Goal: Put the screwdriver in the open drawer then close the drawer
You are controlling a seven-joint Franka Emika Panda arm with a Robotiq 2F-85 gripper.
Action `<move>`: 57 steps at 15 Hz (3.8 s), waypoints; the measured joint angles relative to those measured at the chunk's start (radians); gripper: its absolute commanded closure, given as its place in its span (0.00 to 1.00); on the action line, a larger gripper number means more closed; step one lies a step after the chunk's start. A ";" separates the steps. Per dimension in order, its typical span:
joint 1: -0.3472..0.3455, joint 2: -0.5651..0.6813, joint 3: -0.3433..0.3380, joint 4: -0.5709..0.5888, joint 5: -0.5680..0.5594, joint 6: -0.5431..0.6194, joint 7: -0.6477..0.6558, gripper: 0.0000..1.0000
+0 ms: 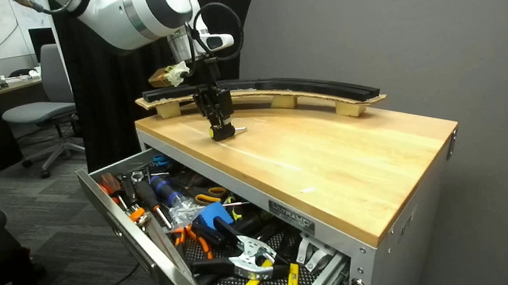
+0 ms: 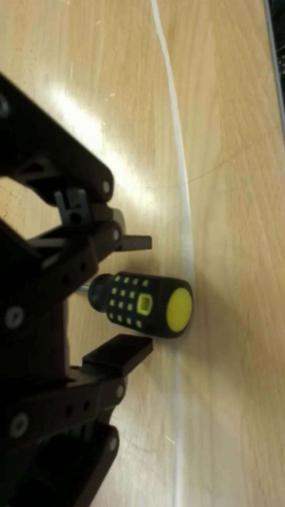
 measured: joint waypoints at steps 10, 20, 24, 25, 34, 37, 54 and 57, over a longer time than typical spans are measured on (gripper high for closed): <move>-0.037 -0.143 0.036 -0.201 0.190 -0.048 -0.281 0.87; -0.036 -0.329 0.091 -0.527 0.261 -0.072 -0.239 0.01; -0.057 -0.335 0.091 -0.563 0.330 -0.184 -0.404 0.25; -0.063 -0.333 0.091 -0.572 0.332 -0.224 -0.428 0.25; -0.033 -0.185 0.098 -0.641 0.341 -0.024 -0.190 0.92; -0.014 -0.177 0.096 -0.640 0.341 0.073 -0.087 1.00; 0.327 0.078 -0.211 -0.446 0.157 0.638 0.332 0.76; 0.424 0.076 -0.298 -0.429 0.141 0.646 0.349 0.60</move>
